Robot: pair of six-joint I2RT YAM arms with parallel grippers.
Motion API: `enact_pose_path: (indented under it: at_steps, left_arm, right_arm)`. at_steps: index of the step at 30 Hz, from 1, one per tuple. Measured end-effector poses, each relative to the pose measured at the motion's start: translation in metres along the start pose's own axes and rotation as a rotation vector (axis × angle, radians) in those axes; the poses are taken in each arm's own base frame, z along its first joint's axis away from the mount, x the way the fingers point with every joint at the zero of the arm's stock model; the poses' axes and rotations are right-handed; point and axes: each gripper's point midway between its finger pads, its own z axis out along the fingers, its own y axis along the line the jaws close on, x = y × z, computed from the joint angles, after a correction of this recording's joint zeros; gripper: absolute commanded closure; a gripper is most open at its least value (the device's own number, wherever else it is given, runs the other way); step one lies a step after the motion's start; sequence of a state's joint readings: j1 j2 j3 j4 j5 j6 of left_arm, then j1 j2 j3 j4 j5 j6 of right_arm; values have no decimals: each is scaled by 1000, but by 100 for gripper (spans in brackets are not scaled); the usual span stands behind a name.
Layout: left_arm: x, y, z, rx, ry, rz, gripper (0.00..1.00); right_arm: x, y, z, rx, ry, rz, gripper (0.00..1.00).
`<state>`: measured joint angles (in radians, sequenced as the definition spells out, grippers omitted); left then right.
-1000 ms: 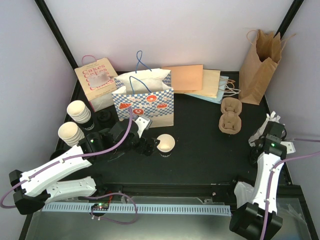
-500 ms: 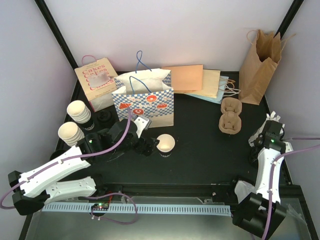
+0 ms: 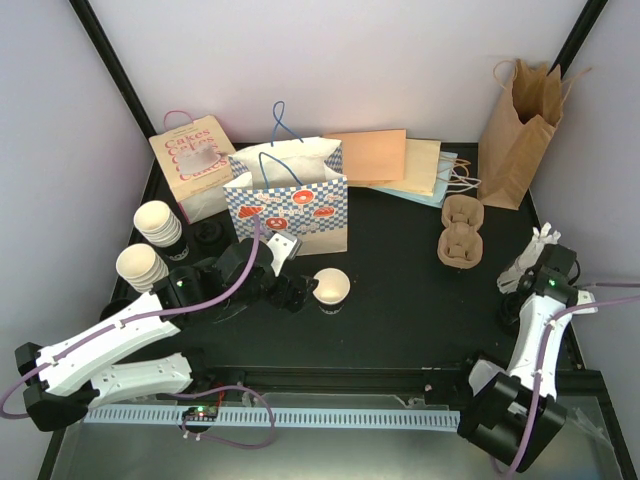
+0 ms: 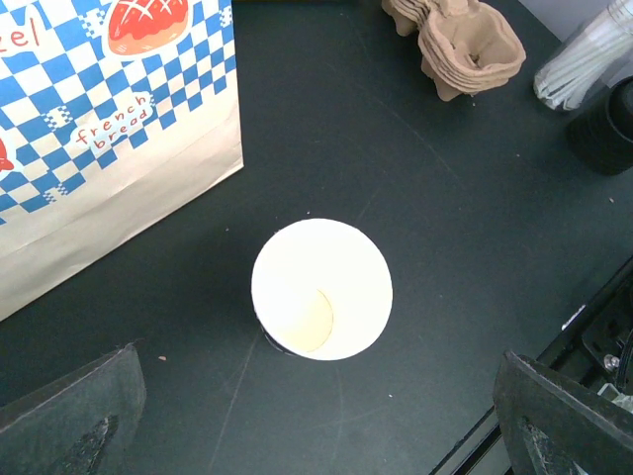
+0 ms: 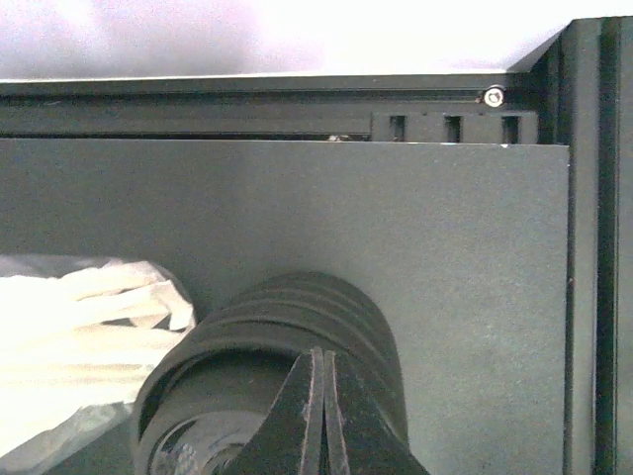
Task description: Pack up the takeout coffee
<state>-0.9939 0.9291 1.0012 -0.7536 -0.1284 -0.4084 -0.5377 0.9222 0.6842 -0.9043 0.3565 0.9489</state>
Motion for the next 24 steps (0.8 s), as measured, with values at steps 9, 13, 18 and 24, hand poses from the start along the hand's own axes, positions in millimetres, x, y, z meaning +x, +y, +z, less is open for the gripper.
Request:
enact_pose_path:
  at_steps: [9, 13, 18, 24]
  left_arm:
    - [0, 0, 0, 0, 0, 0, 1]
    - [0, 0, 0, 0, 0, 0, 1]
    - [0, 0, 0, 0, 0, 0, 1]
    - [0, 0, 0, 0, 1, 0, 1]
  right_arm:
    - [-2, -8, 13, 43, 15, 6, 99]
    - [-3, -9, 14, 44, 15, 2, 99]
    - [-11, -9, 4, 8, -32, 18, 99]
    - [-14, -8, 0, -8, -48, 20, 99]
